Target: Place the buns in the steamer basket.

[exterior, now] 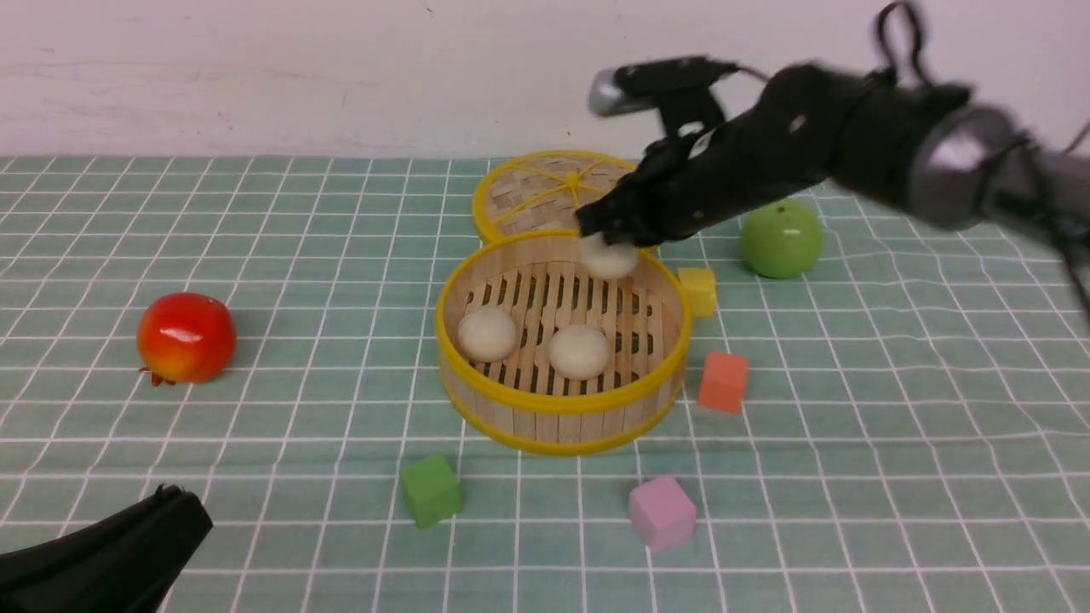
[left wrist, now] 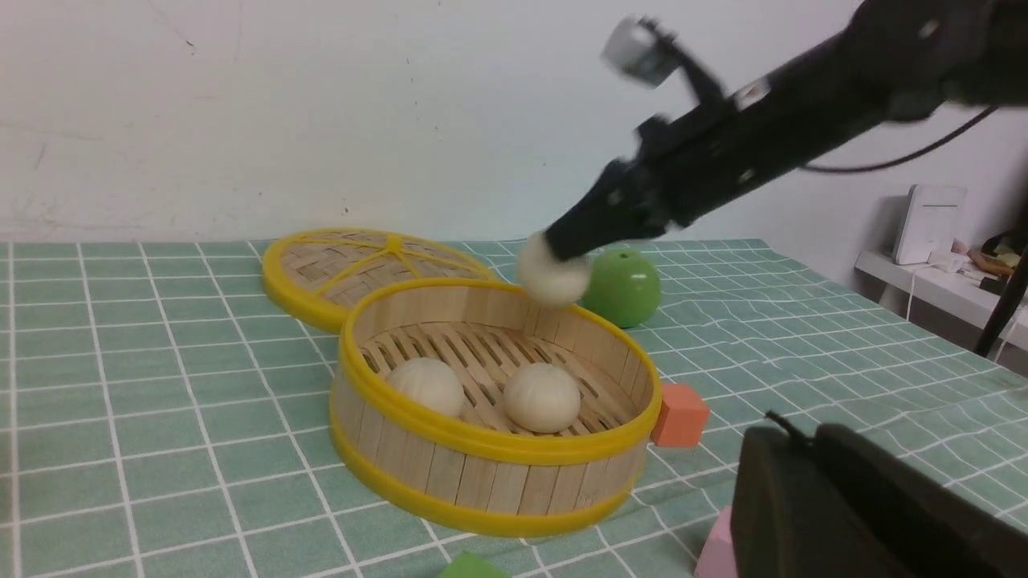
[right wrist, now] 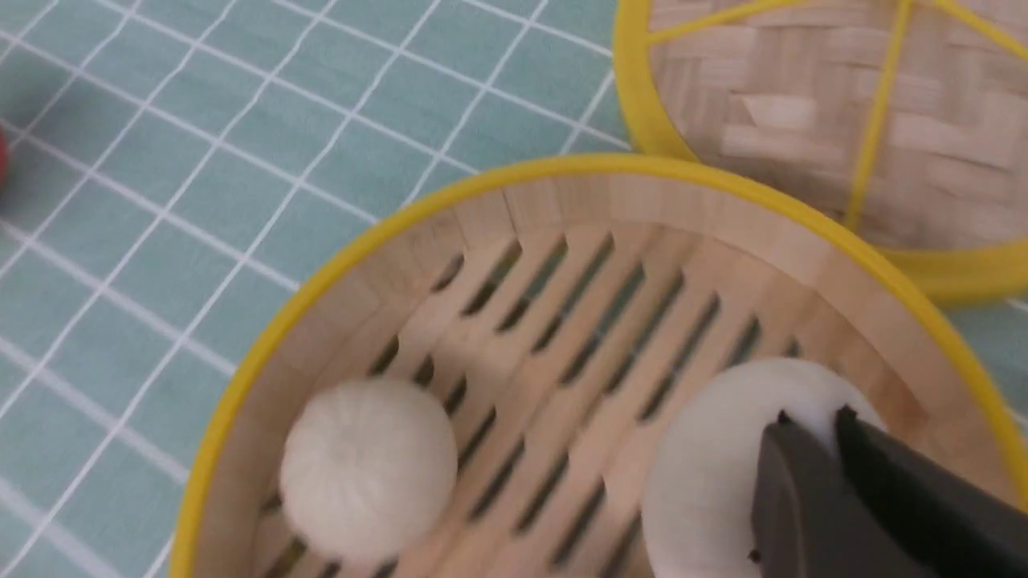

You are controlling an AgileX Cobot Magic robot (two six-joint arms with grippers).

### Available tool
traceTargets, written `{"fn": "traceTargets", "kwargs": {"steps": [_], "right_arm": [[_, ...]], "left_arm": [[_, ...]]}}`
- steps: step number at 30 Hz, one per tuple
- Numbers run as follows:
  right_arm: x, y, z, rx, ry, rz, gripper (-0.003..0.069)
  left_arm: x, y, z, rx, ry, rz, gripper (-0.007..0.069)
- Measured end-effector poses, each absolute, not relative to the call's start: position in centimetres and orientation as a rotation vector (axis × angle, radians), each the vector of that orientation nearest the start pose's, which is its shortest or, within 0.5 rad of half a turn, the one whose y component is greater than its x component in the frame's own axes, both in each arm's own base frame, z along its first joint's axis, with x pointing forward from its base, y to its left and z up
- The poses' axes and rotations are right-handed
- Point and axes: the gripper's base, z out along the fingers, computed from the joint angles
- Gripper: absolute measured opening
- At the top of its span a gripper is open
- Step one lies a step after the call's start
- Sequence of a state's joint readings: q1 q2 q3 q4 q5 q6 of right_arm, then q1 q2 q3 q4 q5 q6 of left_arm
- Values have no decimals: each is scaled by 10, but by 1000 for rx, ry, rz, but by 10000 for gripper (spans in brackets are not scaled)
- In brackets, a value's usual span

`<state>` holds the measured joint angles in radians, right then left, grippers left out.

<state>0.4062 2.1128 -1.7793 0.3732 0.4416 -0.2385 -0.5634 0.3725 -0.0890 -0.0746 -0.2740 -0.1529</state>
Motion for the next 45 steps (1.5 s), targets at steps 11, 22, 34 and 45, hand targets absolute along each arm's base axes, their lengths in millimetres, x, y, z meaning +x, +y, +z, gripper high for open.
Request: {"fn": "traceTargets", "kwargs": {"steps": [11, 22, 34, 45], "right_arm": [[470, 222, 195, -382, 2203, 421, 234], [450, 216, 259, -429, 2161, 445, 498], [291, 128, 403, -521, 2501, 220, 178], [175, 76, 399, -387, 2514, 224, 10]], "left_arm": [[79, -48, 241, 241, 1506, -618, 43], [79, -48, 241, 241, 1506, -618, 57], [79, -48, 241, 241, 1506, -618, 71], [79, -48, 241, 241, 1506, -618, 75]]}}
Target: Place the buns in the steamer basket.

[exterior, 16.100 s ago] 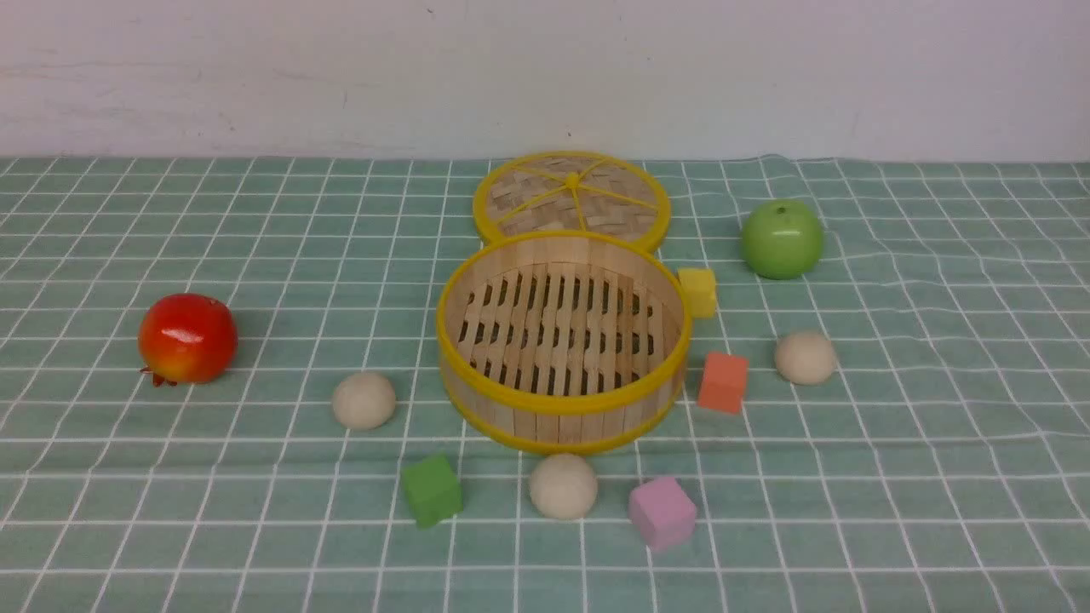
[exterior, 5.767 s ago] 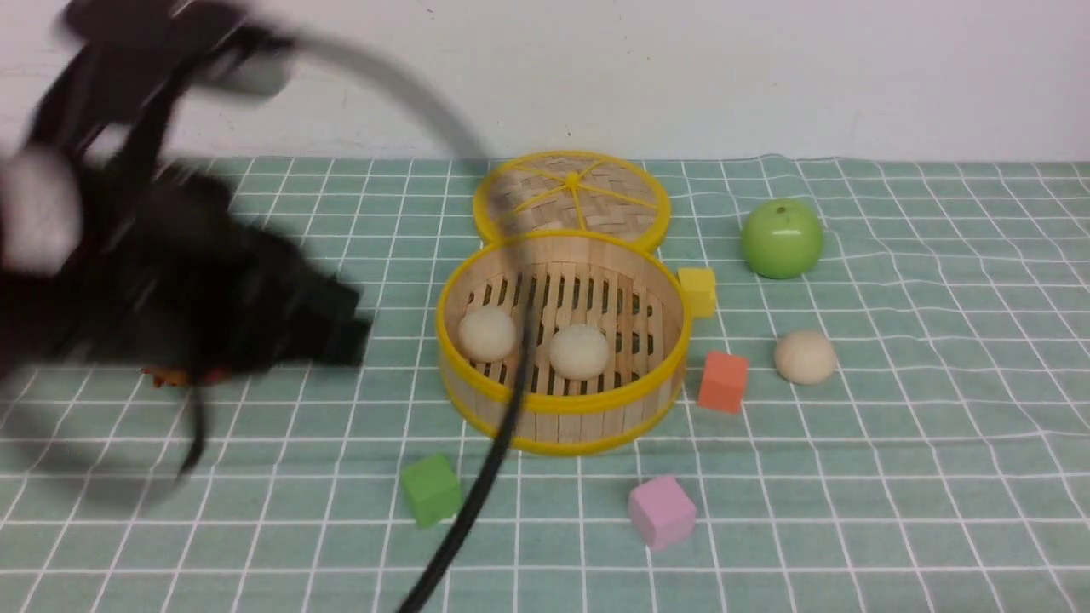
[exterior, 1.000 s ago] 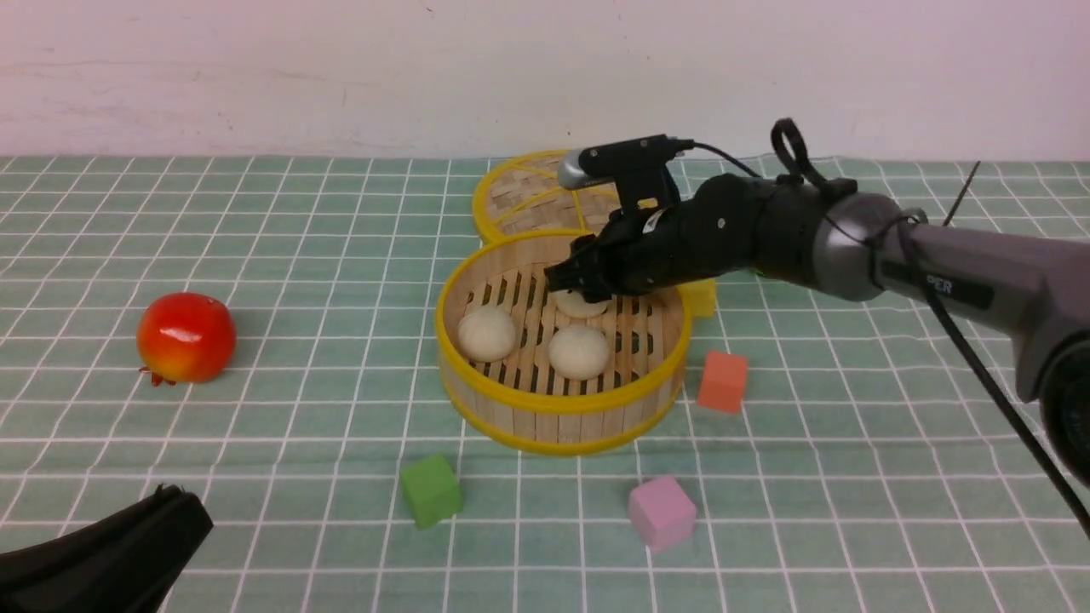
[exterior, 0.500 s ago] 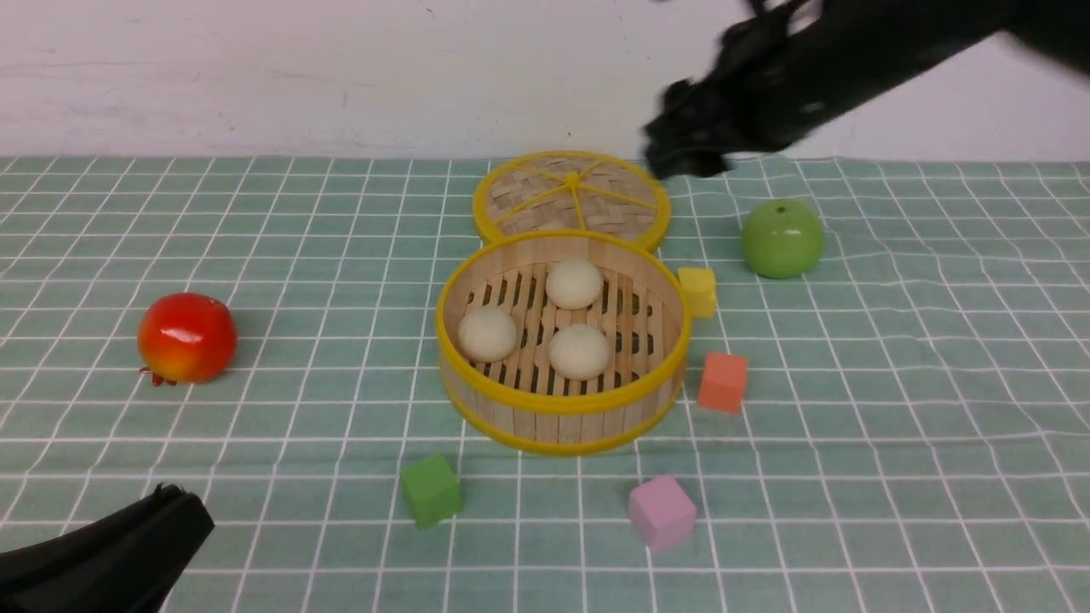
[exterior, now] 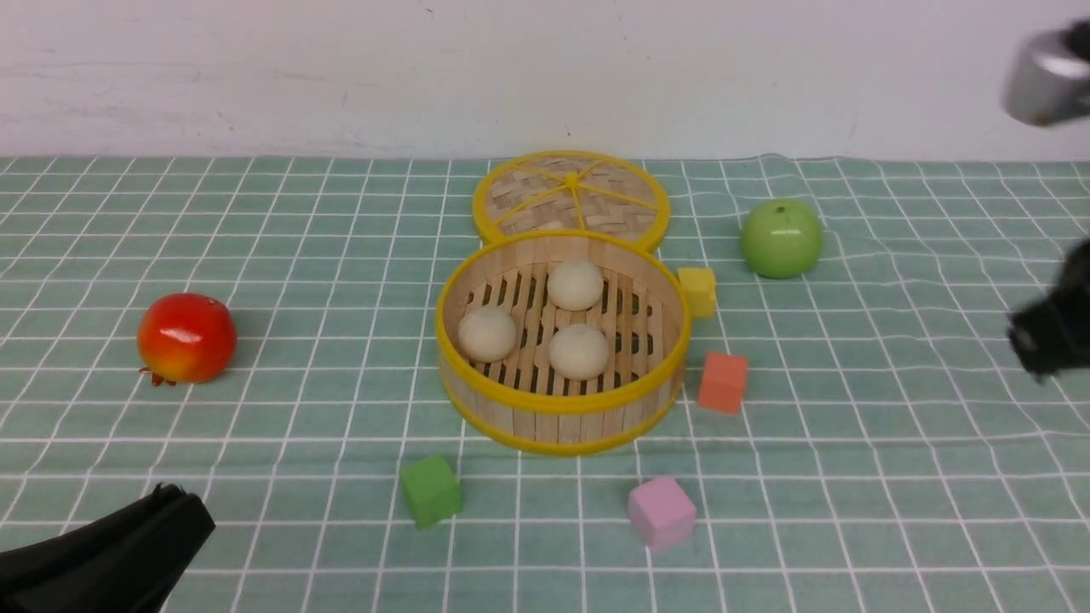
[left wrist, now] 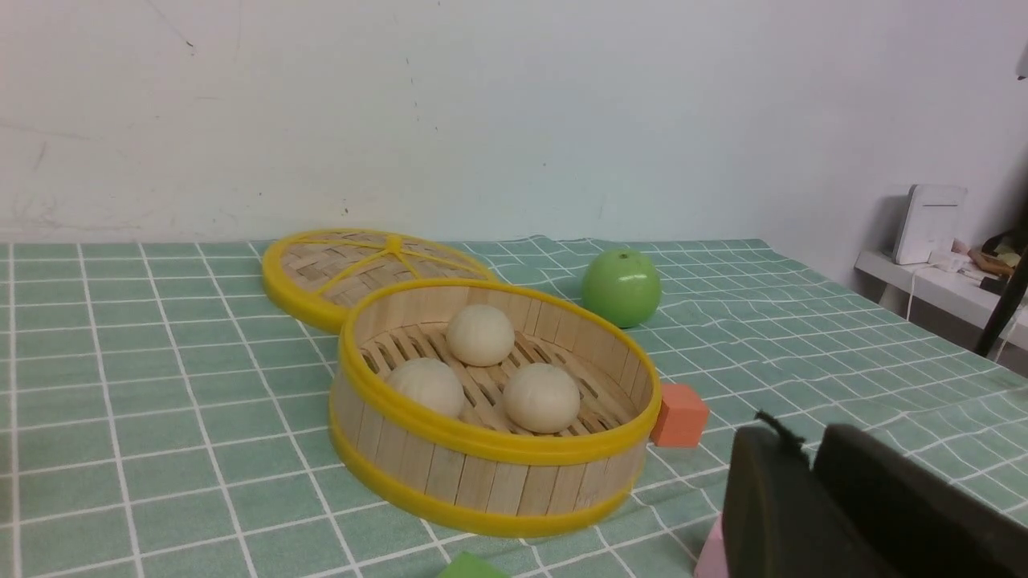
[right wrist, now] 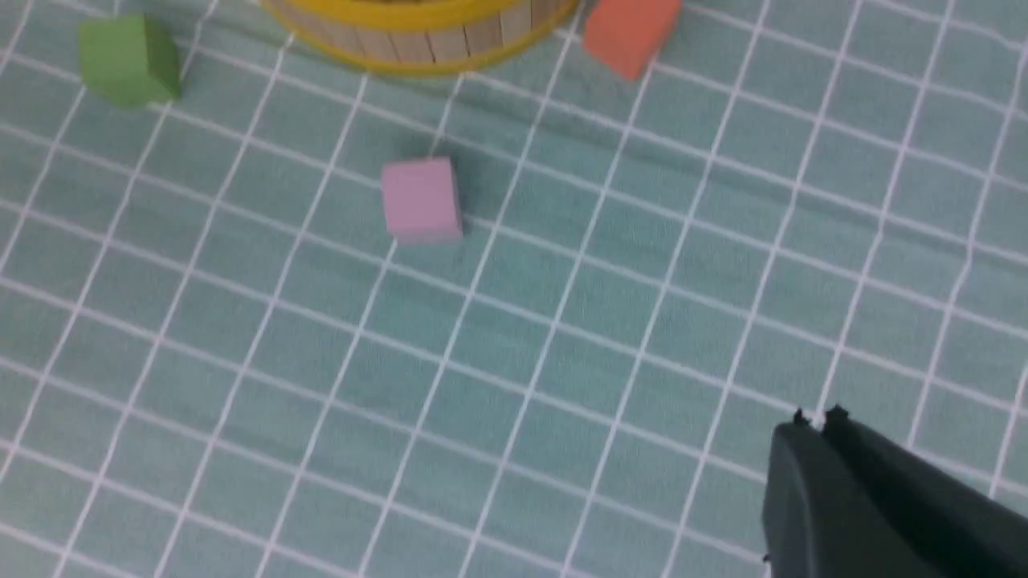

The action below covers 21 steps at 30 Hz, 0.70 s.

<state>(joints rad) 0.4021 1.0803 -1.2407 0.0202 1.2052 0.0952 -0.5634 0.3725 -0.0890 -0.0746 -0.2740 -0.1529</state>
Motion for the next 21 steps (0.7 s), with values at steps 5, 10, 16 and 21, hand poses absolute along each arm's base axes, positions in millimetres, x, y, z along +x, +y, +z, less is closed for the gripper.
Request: {"fn": "traceTargets", "kwargs": {"steps": [5, 10, 16, 21], "right_arm": [[140, 61, 402, -384, 2491, 231, 10], [116, 51, 413, -374, 2413, 250, 13], [94, 37, 421, -352, 2330, 208, 13], [64, 11, 389, -163, 2197, 121, 13]], "left_arm": [[79, -48, 241, 241, 1506, -618, 75], [79, -48, 241, 241, 1506, -618, 76], [79, -48, 241, 241, 1506, -618, 77], [79, -48, 241, 241, 1506, -618, 77]]}}
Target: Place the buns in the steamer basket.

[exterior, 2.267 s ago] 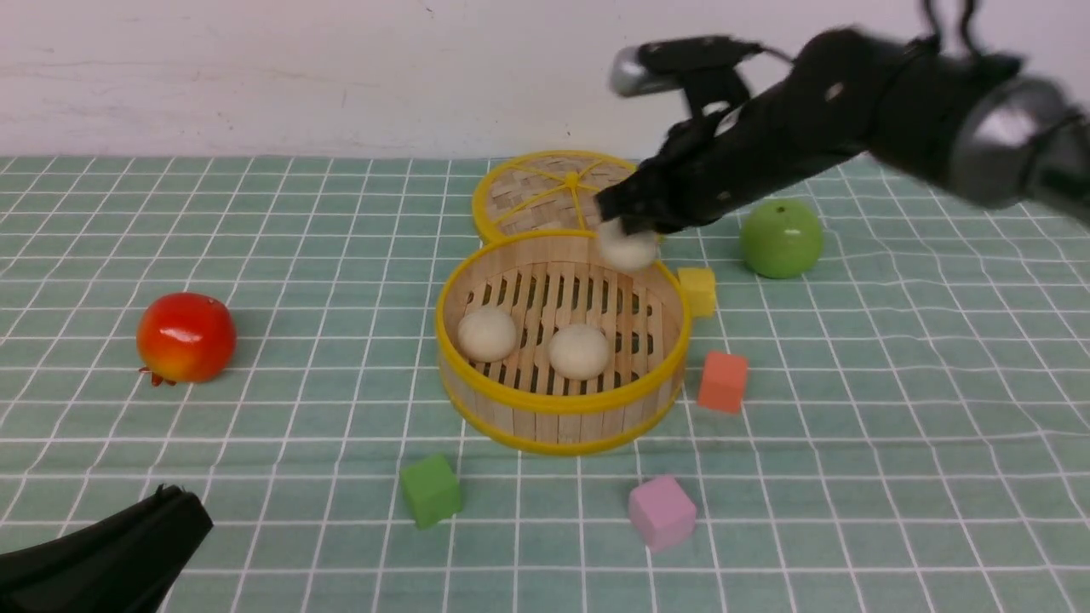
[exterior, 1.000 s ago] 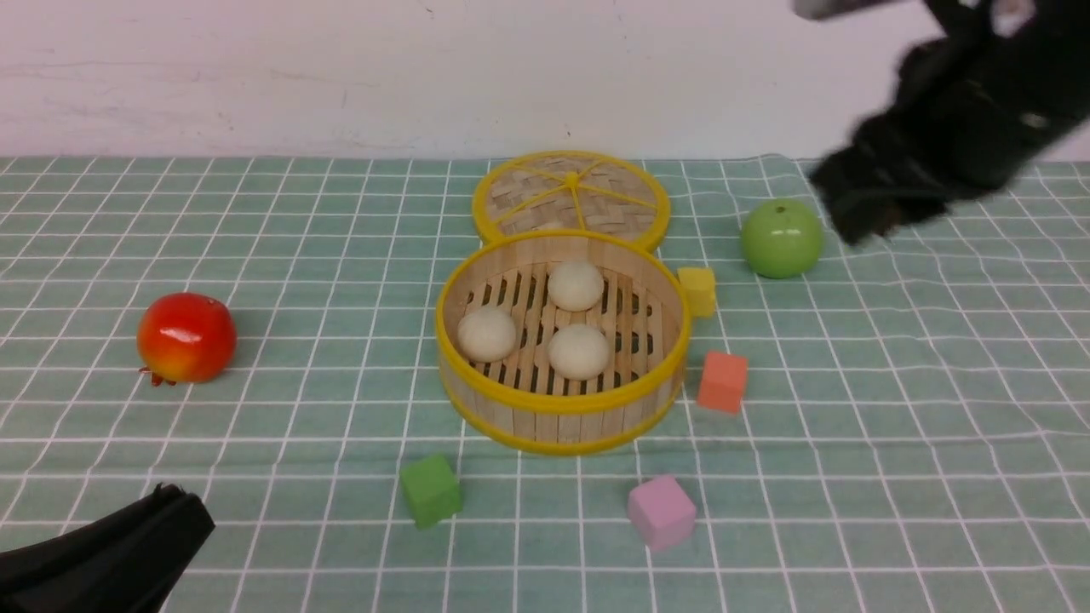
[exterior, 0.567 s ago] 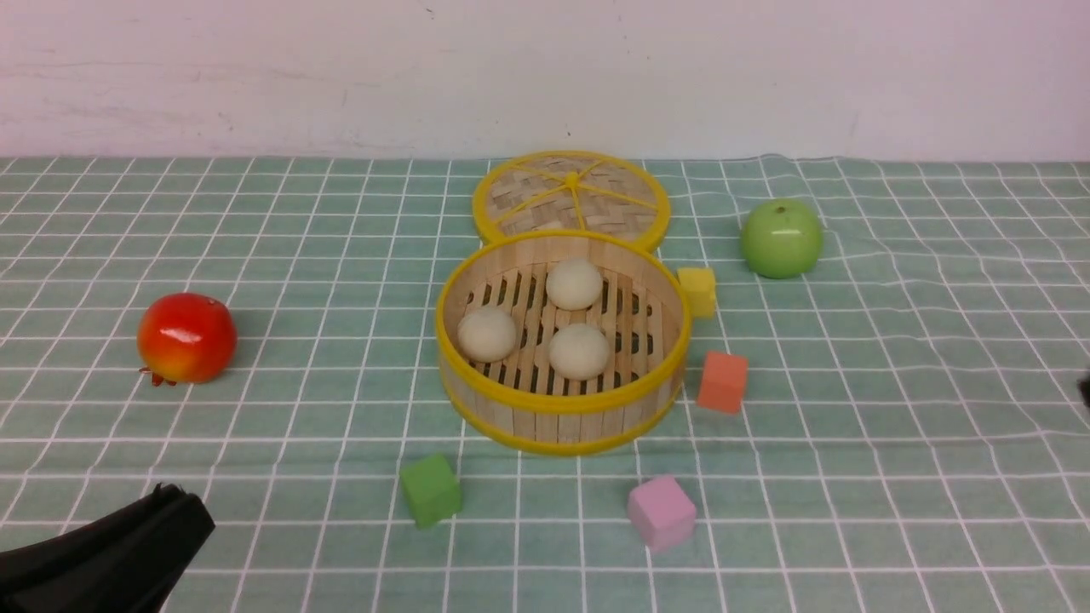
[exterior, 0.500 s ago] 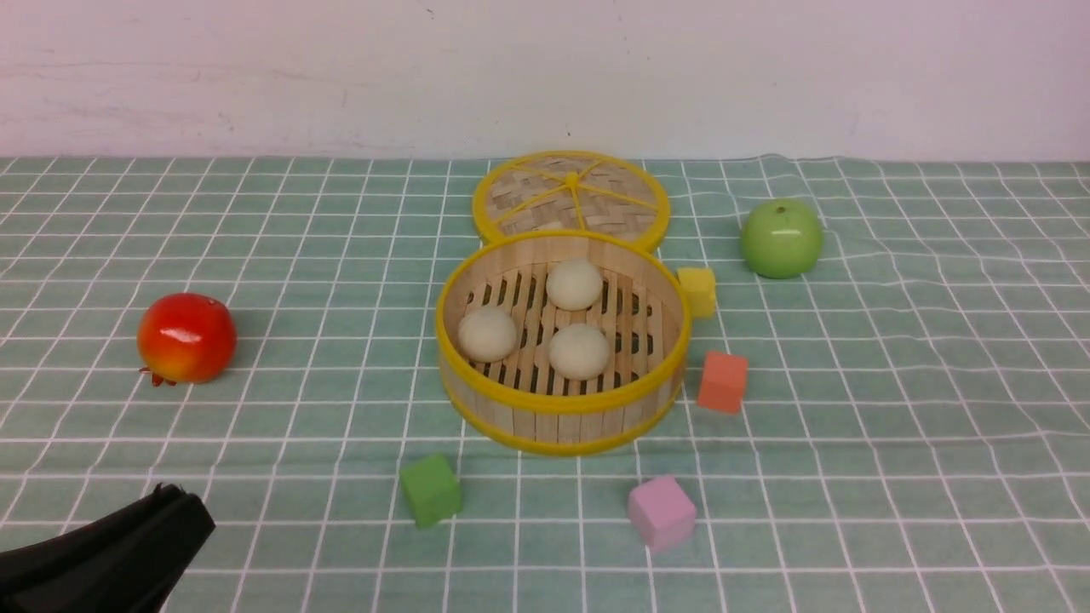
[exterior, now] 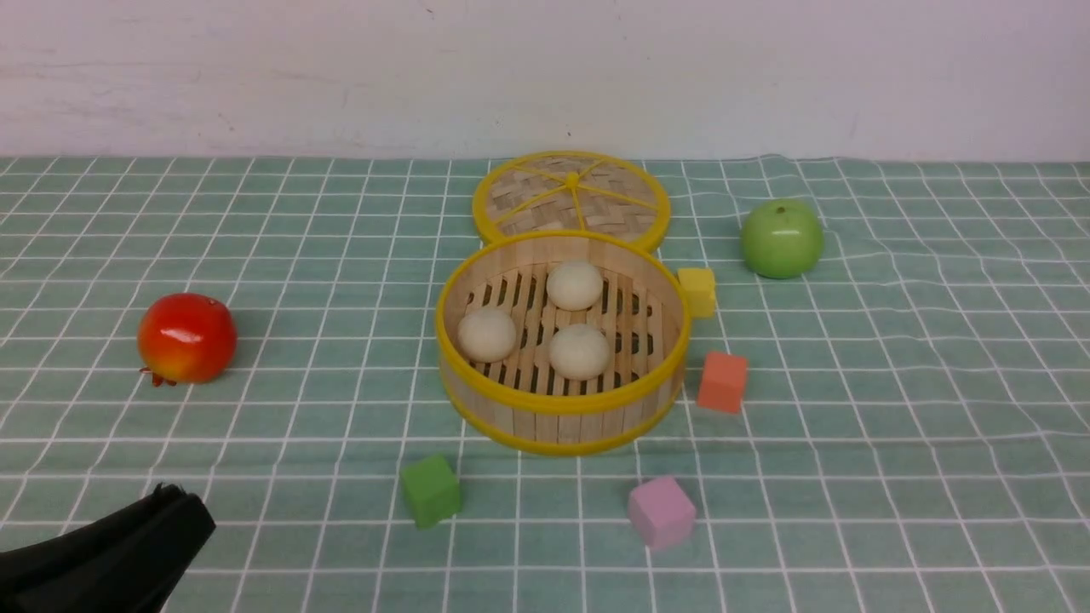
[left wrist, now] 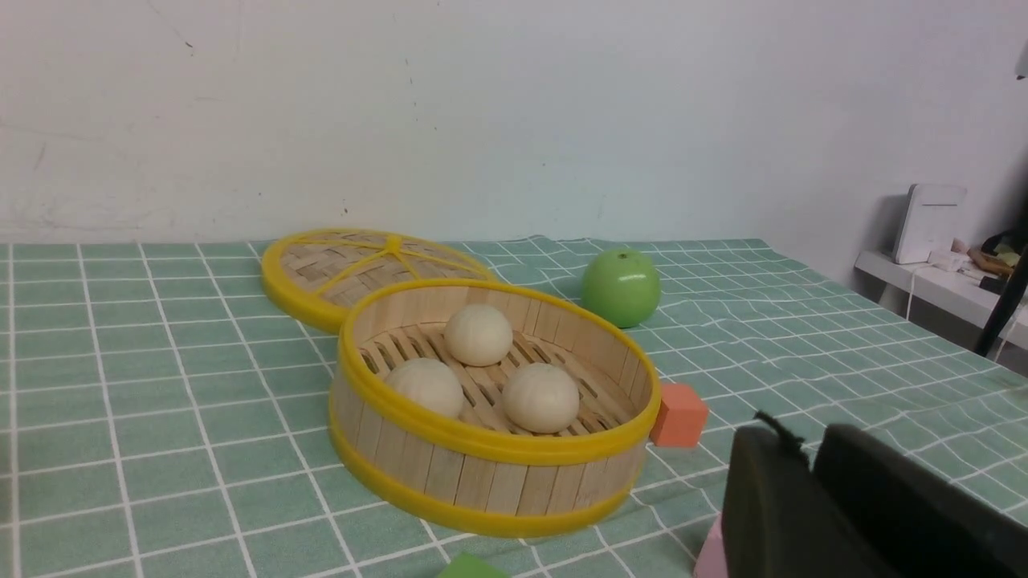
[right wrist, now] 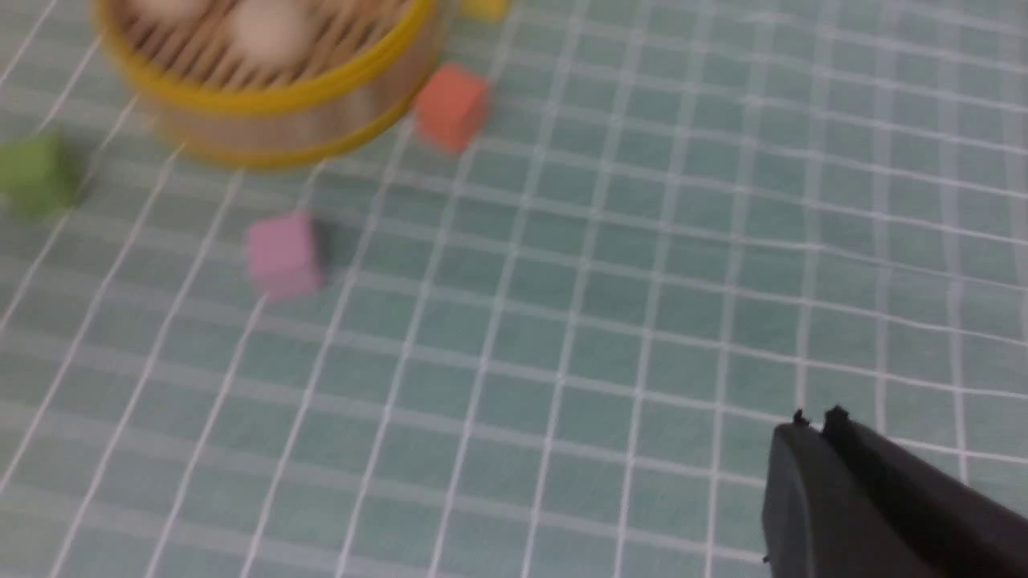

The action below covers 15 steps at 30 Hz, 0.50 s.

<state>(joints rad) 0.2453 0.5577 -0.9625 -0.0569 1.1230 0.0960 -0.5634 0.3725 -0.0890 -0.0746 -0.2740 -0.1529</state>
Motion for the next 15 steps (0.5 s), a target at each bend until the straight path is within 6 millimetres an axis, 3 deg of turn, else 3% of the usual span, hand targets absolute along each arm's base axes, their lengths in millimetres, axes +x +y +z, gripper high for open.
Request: {"fn": "traceTargets", "kwargs": {"steps": [1, 2, 3, 8, 9, 10, 12, 15], "right_arm": [[59, 8, 376, -112, 2148, 108, 13], [56, 7, 376, -102, 2137, 107, 13], [53, 5, 360, -59, 2087, 98, 13], [54, -1, 245, 56, 1883, 35, 15], [55, -1, 241, 57, 1888, 35, 15], [55, -1, 214, 63, 1870, 26, 15], [54, -2, 184, 65, 1847, 23, 15], [53, -2, 175, 64, 1851, 18, 15]], "left_arm": [[79, -48, 241, 241, 1506, -618, 77], [79, -48, 241, 241, 1506, -618, 77], [79, -48, 241, 241, 1506, -618, 78], [79, -48, 241, 241, 1506, -618, 83], [79, -48, 241, 241, 1506, -618, 83], [79, -48, 241, 241, 1506, -618, 85], [79, -48, 241, 241, 1506, -618, 90], [79, -48, 241, 241, 1506, -618, 92]]}}
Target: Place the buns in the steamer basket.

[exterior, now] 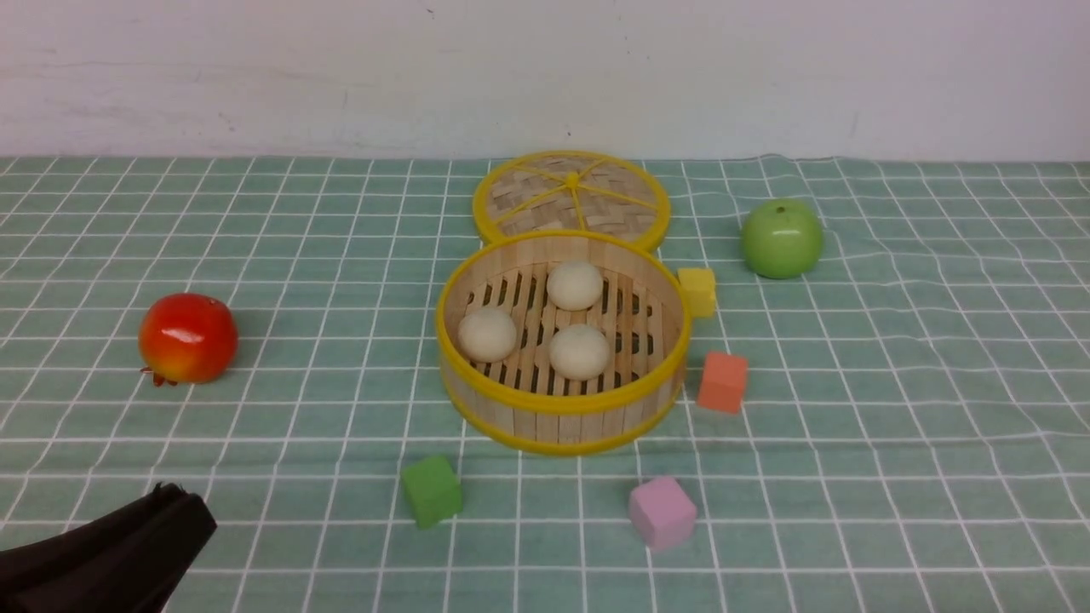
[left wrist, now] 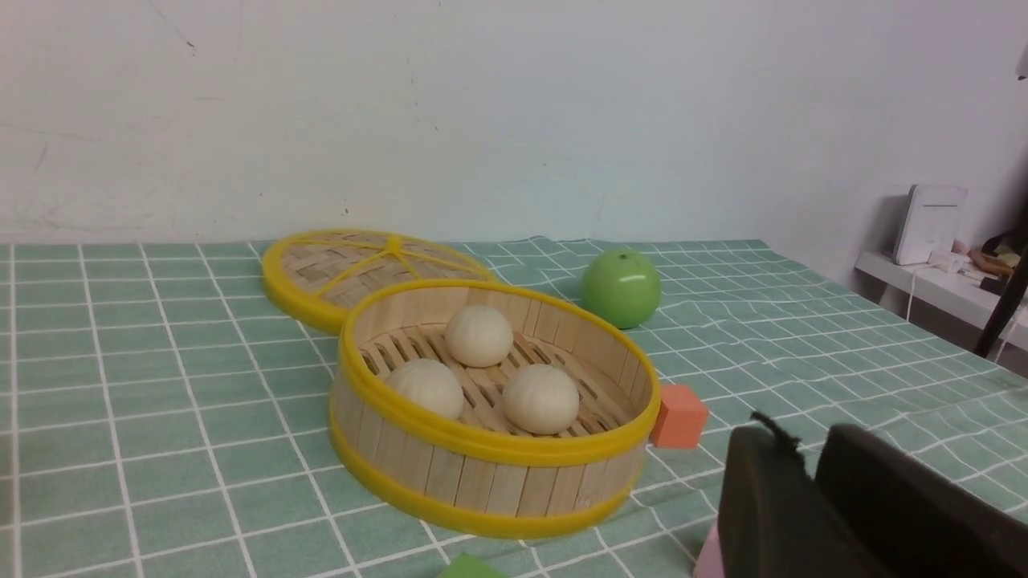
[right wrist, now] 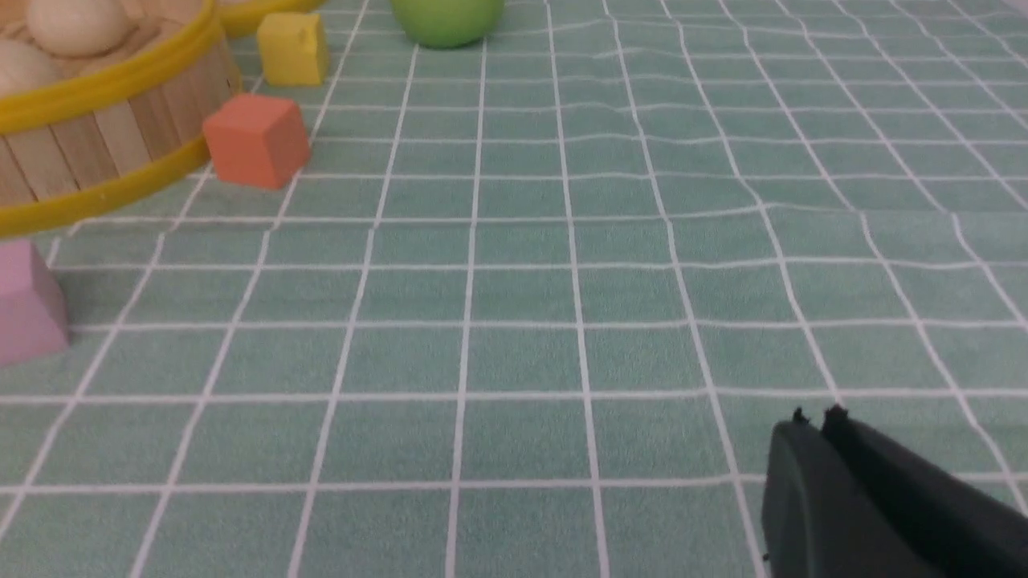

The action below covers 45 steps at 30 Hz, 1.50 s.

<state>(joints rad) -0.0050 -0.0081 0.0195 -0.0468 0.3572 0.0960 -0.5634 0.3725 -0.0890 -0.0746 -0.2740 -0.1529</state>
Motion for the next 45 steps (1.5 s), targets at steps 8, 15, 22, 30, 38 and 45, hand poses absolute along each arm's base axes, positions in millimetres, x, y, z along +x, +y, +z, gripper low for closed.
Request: {"fn": "traceTargets", "kwargs": {"steps": [8, 15, 22, 30, 38, 45], "right_arm": [[53, -2, 174, 54, 1861, 0, 17], [53, -2, 174, 54, 1862, -1, 25], [53, -2, 174, 54, 1862, -1, 30], [53, -2, 174, 53, 1862, -2, 41], [53, -2, 174, 53, 1862, -3, 50], [53, -3, 174, 52, 1862, -4, 57]], "left_arm": [[79, -48, 241, 241, 1506, -618, 99], [79, -48, 241, 241, 1506, -618, 109], [79, -48, 241, 241, 1506, -618, 113], [79, -48, 241, 241, 1506, -618, 113], [81, -42, 232, 187, 1581, -571, 85], [71, -17, 214, -23, 1709, -362, -14]]}}
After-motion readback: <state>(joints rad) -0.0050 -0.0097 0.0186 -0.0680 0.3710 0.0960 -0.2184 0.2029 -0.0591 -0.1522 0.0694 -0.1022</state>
